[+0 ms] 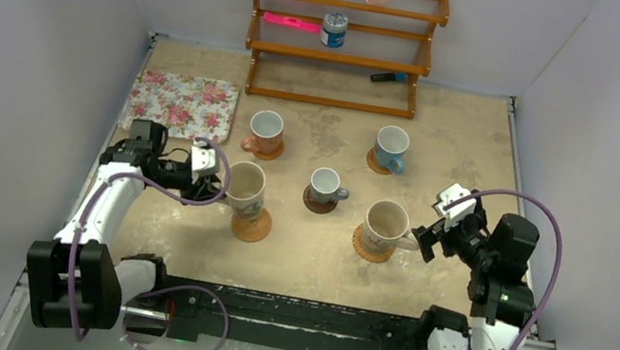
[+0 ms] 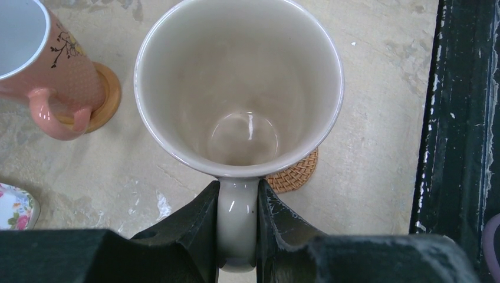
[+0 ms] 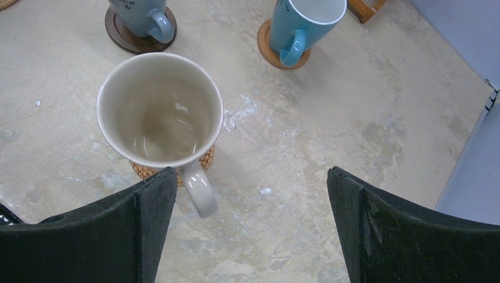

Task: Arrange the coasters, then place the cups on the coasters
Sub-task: Place the cup on the coaster.

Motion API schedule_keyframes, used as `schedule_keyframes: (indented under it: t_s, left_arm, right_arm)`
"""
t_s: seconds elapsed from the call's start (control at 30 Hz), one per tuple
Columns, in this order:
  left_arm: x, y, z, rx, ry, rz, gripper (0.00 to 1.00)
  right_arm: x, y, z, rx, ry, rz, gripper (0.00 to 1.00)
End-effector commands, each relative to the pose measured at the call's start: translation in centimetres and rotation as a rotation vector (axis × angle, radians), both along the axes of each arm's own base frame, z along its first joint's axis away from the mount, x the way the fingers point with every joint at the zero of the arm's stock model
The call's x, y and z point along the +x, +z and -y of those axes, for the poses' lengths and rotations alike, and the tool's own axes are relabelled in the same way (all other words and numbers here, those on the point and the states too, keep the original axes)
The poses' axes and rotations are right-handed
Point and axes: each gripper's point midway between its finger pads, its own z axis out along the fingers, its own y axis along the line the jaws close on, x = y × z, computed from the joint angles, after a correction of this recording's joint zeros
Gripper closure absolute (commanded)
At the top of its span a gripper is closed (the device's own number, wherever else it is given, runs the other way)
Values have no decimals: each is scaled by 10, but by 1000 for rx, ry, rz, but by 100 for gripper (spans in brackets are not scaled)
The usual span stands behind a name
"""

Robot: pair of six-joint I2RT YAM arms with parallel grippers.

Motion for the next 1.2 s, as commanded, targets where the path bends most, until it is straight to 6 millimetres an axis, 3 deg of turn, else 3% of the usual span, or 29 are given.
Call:
schedule_keyframes:
  t_s: [0.0, 0.67, 1.17]
  left_arm:
    - [0, 20, 16, -102, -77, 87, 100]
    - [-16, 10, 25, -118, -167, 76, 100]
    - [-12, 7, 27, -127, -181, 83, 100]
  right_arm:
    - [-3, 1, -5, 10, 32, 7, 1]
    - [-4, 1, -7, 8, 42, 8, 1]
    - [-4, -1, -7, 7, 47, 4, 1]
